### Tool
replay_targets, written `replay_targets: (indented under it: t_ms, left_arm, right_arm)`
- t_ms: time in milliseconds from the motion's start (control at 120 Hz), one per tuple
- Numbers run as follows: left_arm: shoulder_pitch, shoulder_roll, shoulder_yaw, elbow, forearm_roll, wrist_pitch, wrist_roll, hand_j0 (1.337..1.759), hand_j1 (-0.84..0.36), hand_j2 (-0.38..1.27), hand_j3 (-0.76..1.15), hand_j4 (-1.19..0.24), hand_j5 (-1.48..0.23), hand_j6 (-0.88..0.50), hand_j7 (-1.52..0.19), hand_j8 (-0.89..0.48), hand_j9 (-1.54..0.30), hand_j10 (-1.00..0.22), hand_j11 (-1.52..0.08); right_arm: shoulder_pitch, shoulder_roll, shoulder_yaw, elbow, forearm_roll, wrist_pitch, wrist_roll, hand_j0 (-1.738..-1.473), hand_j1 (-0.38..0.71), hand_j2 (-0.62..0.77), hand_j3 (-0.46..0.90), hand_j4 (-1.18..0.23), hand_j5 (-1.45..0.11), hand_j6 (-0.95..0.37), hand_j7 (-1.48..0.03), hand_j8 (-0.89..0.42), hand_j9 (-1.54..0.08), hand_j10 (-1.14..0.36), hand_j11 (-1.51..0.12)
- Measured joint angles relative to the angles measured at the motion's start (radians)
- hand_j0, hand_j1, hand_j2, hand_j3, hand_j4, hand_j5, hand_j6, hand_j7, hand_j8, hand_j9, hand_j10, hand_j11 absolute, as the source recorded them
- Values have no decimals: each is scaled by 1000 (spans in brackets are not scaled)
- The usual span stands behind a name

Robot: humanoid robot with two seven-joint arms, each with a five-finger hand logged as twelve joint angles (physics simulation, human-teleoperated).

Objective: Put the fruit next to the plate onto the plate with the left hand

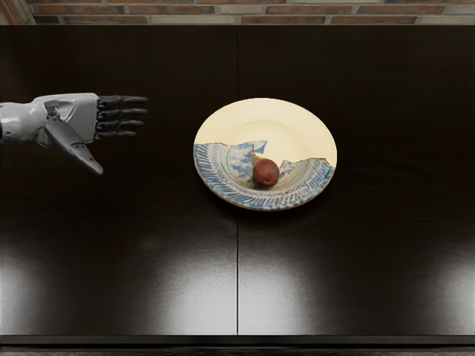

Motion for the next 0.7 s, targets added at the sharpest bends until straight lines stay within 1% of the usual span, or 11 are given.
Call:
replay_targets:
  t_ms: [700]
  left_arm:
    - [0,0,0,0,0,0,0,1658,340,3,0,-8,-11,-8,-11,-8,-11,-8,-11]
  right_arm:
    - [0,0,0,0,0,0,0,-1658,-337,-2,0,-10,-13,-10,-13,-10,-13,-10,-13]
